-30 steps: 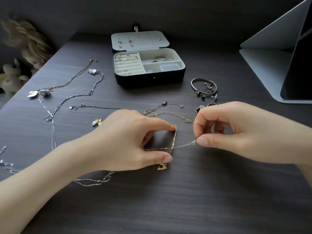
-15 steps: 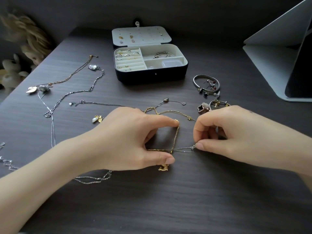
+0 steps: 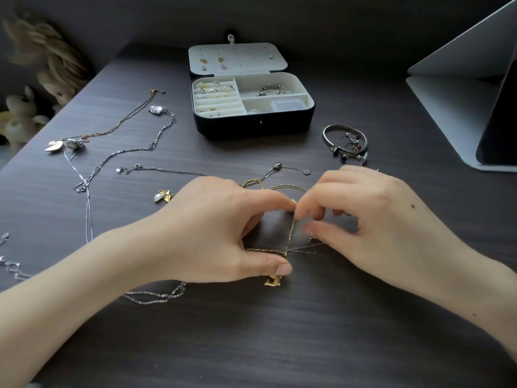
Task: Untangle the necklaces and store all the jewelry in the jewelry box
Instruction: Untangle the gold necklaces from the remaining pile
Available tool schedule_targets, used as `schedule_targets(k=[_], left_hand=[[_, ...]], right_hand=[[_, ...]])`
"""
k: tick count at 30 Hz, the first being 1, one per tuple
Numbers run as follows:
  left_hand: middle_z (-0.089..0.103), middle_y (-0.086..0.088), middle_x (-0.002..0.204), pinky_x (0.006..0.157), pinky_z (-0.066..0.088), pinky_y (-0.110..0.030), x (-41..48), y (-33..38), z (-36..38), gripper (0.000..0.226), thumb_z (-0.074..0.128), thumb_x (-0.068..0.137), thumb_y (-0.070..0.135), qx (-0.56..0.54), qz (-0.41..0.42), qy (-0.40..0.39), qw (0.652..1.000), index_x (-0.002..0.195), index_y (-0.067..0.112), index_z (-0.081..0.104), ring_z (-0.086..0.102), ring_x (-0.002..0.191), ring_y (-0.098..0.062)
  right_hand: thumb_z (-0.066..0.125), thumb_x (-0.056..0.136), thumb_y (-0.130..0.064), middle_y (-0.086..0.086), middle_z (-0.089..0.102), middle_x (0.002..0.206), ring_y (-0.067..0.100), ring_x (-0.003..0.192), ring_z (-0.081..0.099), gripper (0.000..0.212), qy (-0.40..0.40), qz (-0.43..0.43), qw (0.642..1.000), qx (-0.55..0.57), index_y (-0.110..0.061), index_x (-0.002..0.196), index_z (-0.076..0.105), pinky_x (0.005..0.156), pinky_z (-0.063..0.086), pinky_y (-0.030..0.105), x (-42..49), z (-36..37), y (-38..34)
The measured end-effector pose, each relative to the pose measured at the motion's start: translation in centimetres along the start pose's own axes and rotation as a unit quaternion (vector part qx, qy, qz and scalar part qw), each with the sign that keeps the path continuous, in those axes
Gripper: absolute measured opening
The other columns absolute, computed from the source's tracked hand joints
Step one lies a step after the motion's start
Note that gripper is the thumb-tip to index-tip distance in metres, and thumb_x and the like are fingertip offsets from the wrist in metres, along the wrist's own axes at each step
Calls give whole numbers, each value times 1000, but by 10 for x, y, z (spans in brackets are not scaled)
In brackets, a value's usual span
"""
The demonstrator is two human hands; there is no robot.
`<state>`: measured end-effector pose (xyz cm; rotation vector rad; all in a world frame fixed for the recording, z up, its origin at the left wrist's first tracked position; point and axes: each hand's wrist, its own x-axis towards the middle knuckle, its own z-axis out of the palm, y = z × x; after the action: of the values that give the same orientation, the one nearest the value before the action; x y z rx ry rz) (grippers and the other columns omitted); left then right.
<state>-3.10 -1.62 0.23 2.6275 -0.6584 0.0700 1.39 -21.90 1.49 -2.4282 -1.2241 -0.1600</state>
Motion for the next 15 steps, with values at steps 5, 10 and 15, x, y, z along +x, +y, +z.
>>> schedule_targets(k=[5,10,15], left_hand=[[42,15,50,50,23,-13,0,0,-2,57,48,64,74,-16,-16,-13,1000,110,42,56,42,51,4],[51,16,60,53,37,-23,2,-4,-10,33,52,71,53,-34,2,3,999,97,38,67,47,55,0],[49,15,66,55,36,-21,2,-8,-11,29,49,78,25,-62,73,14,995,84,32,76,46,59,-5]], right_hand=[[56,83,-32,-7,60,77,15,69,48,17,-32,-79,996,-11,-27,84,72,53,45,34,1,7,6],[51,83,-34,-10,58,78,11,71,48,20,-58,-60,996,14,-26,81,68,60,46,34,2,8,9],[47,84,-35,-14,54,81,6,74,45,20,-72,-48,996,32,-23,81,63,66,46,35,3,10,12]])
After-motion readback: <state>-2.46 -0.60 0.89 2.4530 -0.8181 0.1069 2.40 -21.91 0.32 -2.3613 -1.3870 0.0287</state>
